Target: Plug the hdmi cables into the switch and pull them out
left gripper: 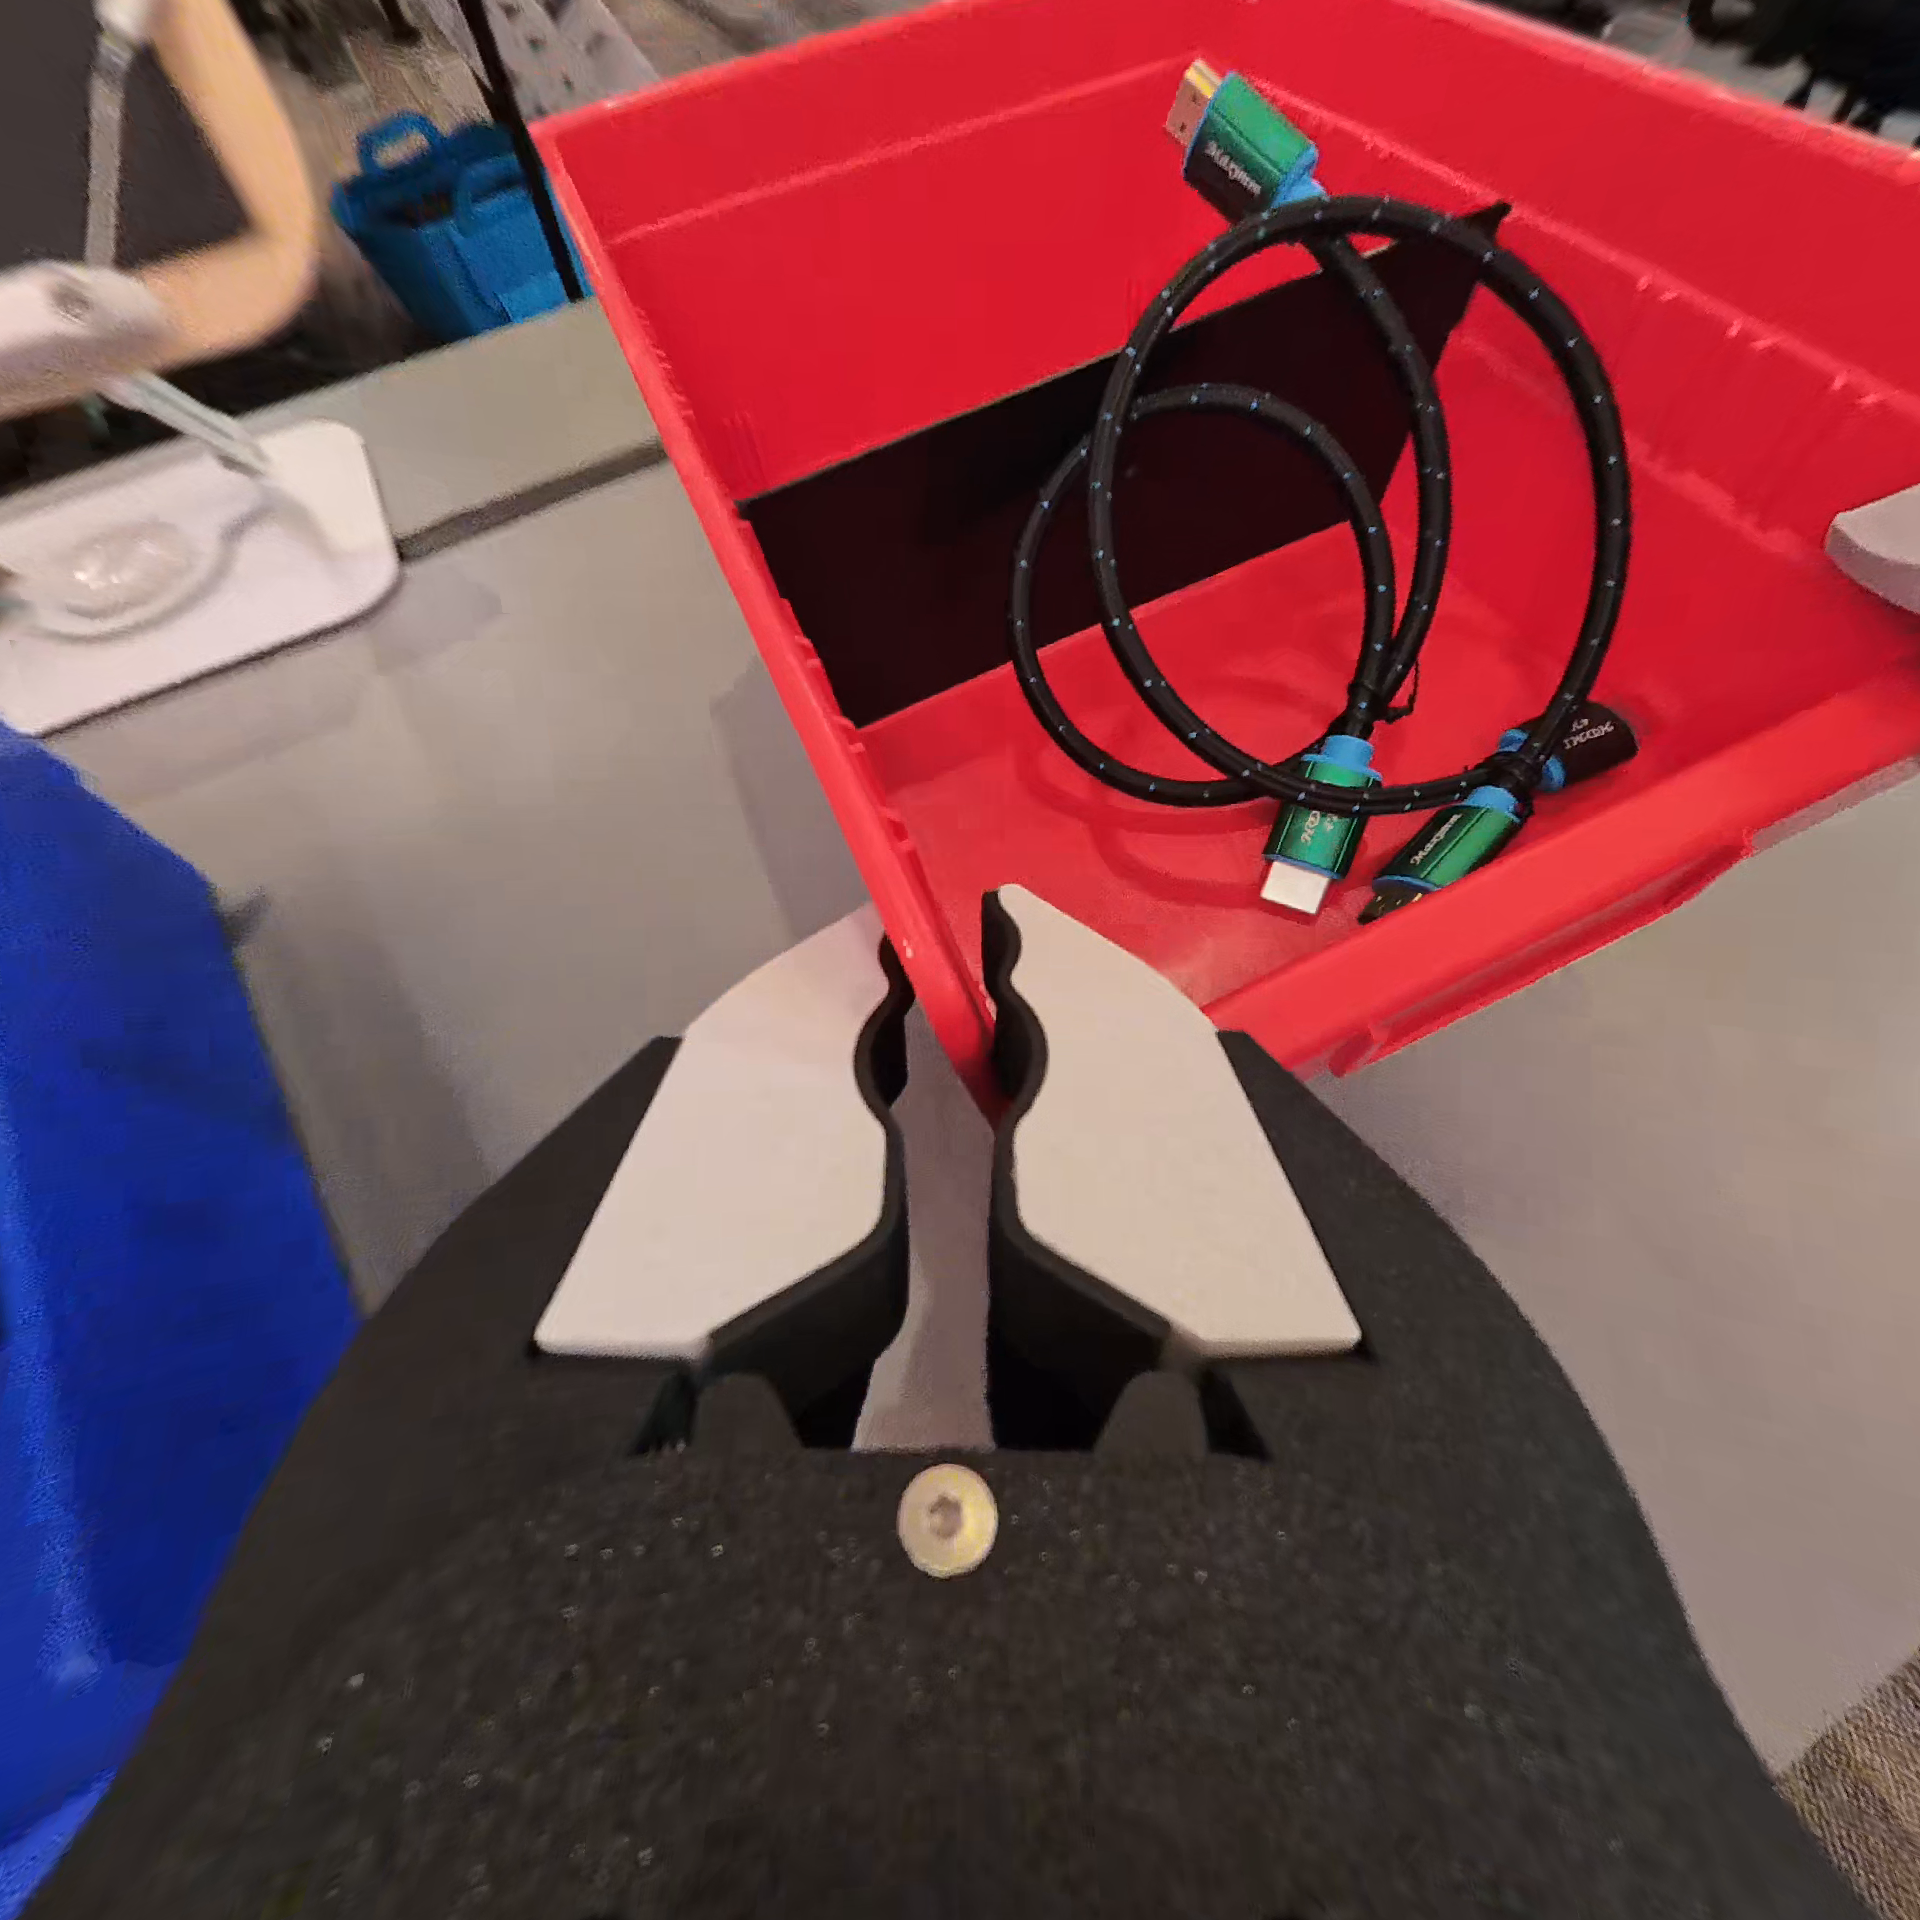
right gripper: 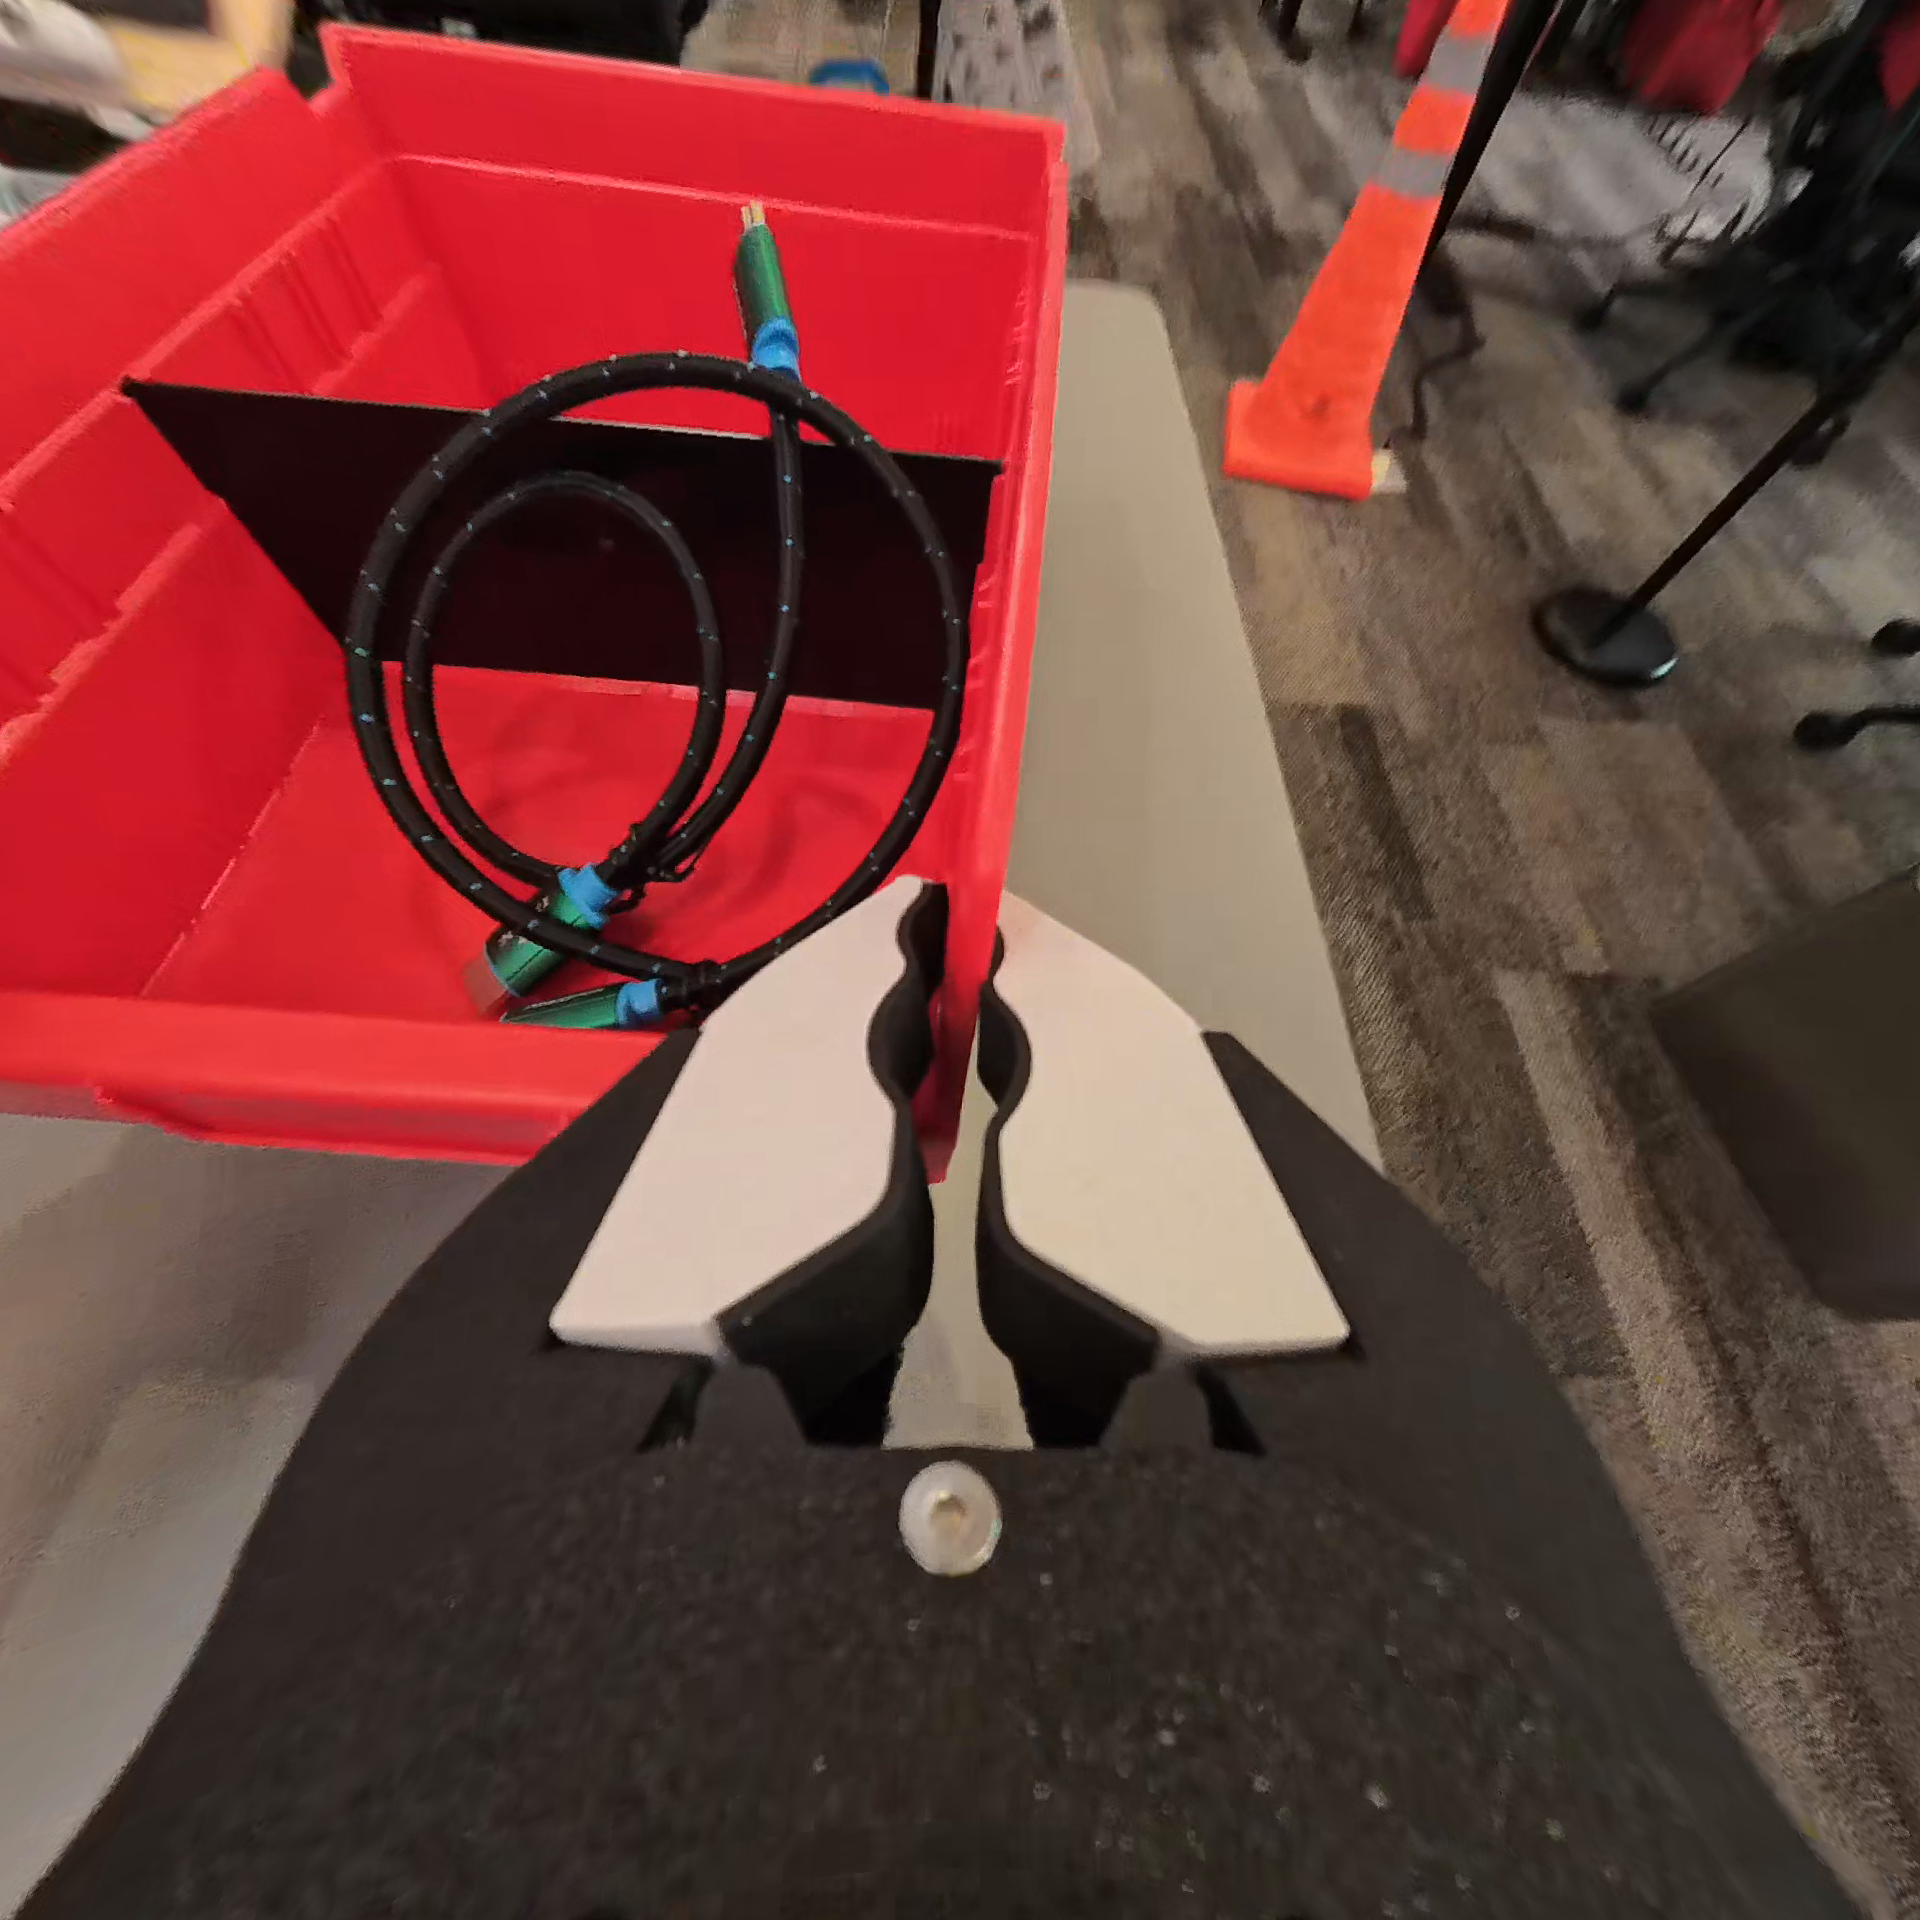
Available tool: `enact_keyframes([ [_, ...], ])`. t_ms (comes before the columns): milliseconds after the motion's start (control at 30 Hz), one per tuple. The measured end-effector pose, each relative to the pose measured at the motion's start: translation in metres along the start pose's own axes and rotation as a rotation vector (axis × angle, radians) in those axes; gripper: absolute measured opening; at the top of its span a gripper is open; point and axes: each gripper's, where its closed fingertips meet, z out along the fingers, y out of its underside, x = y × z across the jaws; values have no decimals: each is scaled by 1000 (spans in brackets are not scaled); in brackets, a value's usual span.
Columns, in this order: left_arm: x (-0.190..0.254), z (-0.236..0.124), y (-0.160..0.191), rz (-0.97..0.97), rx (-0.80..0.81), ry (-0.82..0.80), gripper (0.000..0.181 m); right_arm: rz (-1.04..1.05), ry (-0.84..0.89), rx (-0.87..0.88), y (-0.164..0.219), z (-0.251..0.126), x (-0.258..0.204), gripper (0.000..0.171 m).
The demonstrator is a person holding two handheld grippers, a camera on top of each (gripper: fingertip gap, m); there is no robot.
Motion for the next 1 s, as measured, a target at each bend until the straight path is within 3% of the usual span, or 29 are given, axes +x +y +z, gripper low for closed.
enact_keyframes([
  [133, 18, 21, 29, 14, -66, 23, 13, 31, -51, -55, 39, 22, 13, 3],
  [333, 40, 21, 48, 24, -54, 136, 31, 182, -77, -50, 58, 41, 19, 5],
  [433, 46, 4, 42, 27, -77, 276, 40, 170, -89, -42, 55, 36, 21, 7],
  [533, 32, -40, 13, 2, 14, 419, 45, 91, -93, 72, 31, 11, 30, 15],
  [633, -3, -93, -8, 71, 94, 491, 48, 87, -143, 218, -6, -23, 32, 27],
  [733, -69, -136, -16, 89, 161, 396, 48, 46, -233, 287, -38, -52, 10, 34],
  [867, -183, -173, 6, 23, 194, 103, 48, -100, -390, 412, -83, -86, -64, 31],
  [1000, -282, -188, 67, -58, 148, -255, 52, -155, -555, 430, -101, -94, -164, 32],
])
